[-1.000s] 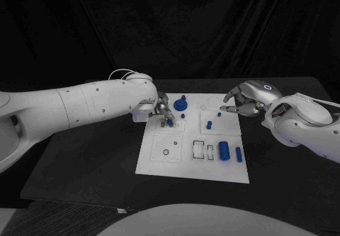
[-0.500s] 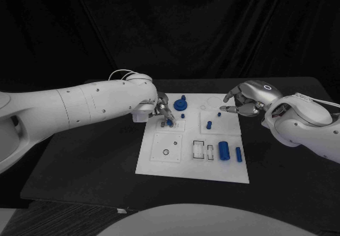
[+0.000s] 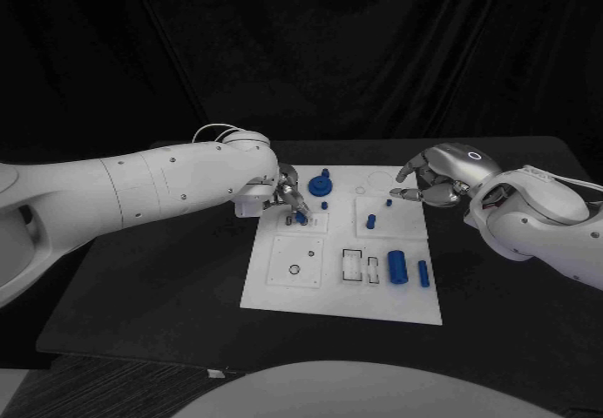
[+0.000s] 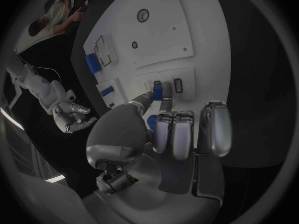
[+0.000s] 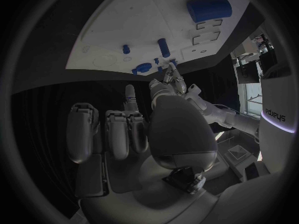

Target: Assemble the parts on the task board

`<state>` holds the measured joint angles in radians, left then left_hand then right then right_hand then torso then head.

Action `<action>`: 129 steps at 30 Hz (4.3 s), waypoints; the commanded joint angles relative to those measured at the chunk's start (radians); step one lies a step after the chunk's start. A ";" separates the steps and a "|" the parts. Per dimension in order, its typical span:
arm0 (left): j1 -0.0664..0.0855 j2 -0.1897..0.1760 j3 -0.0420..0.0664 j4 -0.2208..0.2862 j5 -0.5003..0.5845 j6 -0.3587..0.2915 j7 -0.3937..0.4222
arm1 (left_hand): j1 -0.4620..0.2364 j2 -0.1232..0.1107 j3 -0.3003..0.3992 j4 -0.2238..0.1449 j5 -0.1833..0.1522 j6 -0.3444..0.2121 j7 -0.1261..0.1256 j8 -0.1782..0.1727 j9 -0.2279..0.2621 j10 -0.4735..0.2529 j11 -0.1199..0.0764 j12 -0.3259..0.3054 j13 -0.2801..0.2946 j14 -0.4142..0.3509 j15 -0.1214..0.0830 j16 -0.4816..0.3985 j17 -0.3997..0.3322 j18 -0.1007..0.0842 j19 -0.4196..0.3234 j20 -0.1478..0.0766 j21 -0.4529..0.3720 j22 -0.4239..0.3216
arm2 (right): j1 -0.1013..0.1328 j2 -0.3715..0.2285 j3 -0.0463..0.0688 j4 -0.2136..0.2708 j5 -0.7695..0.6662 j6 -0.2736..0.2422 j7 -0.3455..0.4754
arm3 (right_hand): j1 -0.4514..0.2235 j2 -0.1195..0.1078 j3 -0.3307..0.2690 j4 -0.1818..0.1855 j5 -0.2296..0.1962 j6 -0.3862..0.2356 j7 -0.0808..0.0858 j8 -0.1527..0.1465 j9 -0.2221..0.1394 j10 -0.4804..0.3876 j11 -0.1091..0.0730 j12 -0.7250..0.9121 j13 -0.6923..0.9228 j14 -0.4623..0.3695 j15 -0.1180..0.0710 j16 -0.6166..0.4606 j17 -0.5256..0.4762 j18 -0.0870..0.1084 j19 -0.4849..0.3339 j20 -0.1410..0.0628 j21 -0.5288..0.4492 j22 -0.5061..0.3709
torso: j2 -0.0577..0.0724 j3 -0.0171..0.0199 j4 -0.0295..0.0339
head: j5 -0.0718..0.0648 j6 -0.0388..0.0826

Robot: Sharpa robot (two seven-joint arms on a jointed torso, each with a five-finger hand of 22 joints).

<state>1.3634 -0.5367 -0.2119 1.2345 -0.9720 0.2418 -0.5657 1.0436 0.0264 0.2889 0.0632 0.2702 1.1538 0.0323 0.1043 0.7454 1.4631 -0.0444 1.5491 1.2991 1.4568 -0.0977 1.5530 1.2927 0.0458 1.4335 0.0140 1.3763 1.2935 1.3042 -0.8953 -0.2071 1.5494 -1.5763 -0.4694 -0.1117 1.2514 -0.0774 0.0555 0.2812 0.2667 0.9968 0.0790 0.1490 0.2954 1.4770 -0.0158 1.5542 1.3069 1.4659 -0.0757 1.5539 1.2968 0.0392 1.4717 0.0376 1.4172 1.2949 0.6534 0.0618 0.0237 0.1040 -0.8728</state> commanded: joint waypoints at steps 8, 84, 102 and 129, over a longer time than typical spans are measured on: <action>-0.003 -0.002 0.000 0.005 0.003 0.017 0.010 | -0.009 -0.005 0.070 -0.014 -0.008 0.001 -0.007 -0.008 0.011 0.108 -0.006 0.022 0.272 0.114 -0.005 0.018 0.278 0.015 -0.003 -0.003 -0.012 0.088 | -0.003 0.002 0.001 -0.002 -0.006 0.008 -0.022 | 0.012 0.007 0.032 -0.002 0.011 0.002 0.001 -0.004 0.003 0.094 0.007 0.017 0.264 0.102 0.005 0.011 0.261 0.001 0.023 0.003 -0.006 0.222 | 0.000 0.0000 0.0008 | 0.000 0.000; -0.015 0.019 0.000 -0.014 0.003 -0.026 0.029 | -0.012 -0.002 0.068 -0.009 -0.014 -0.003 -0.006 -0.011 0.011 0.108 -0.005 0.022 0.272 0.113 -0.004 0.014 0.273 0.018 -0.008 -0.002 -0.023 0.081 | -0.004 0.001 0.001 -0.007 -0.006 0.014 -0.030 | 0.015 0.009 0.032 -0.003 0.012 -0.003 0.003 -0.008 0.001 0.094 0.007 0.017 0.264 0.101 0.005 0.009 0.257 0.002 0.022 0.003 -0.009 0.221 | 0.000 -0.0003 0.0003 | 0.002 0.000; -0.015 0.016 0.000 -0.015 0.003 -0.005 0.020 | -0.012 -0.008 0.066 -0.011 -0.016 -0.009 -0.004 -0.014 0.011 0.108 -0.004 0.022 0.272 0.112 -0.004 0.013 0.272 0.019 -0.009 -0.002 -0.027 0.078 | -0.008 0.003 0.001 -0.009 -0.006 0.018 -0.029 | 0.018 0.010 0.033 -0.003 0.013 -0.005 0.004 -0.010 0.000 0.094 0.008 0.017 0.264 0.101 0.006 0.009 0.258 0.002 0.022 0.003 -0.010 0.221 | 0.000 -0.0001 0.0010 | 0.004 0.000; -0.015 0.015 0.000 -0.017 0.003 0.001 0.022 | -0.082 -0.024 -0.047 0.077 -0.176 -0.012 0.005 -0.029 0.003 0.108 0.004 0.022 0.272 0.110 0.003 0.006 0.263 0.022 -0.011 0.005 -0.053 0.070 | -0.009 0.002 0.001 -0.009 -0.006 0.019 -0.029 | 0.018 0.010 0.033 -0.003 0.013 -0.005 0.004 -0.010 0.000 0.094 0.008 0.017 0.264 0.101 0.006 0.009 0.258 0.002 0.022 0.003 -0.010 0.221 | 0.000 -0.0002 0.0003 | 0.005 0.000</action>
<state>1.3509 -0.5218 -0.2122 1.2173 -0.9720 0.2307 -0.5536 0.9935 0.0030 0.2474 0.1324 0.1075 1.1485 0.0375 0.0927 0.7481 1.4631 -0.0441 1.5491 1.2991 1.4600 -0.0945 1.5529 1.2927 0.0460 1.4277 0.0196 1.3411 1.2935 1.2976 -0.8928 -0.2071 1.5405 -1.5763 -0.4522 -0.1231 1.2516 -0.0774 0.0555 0.2812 0.2669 0.9968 0.0790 0.1489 0.2953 1.4770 -0.0158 1.5542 1.3069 1.4658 -0.0757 1.5539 1.2968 0.0392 1.4717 0.0376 1.4171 1.2949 0.6529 0.0618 0.0241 0.1080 -0.8726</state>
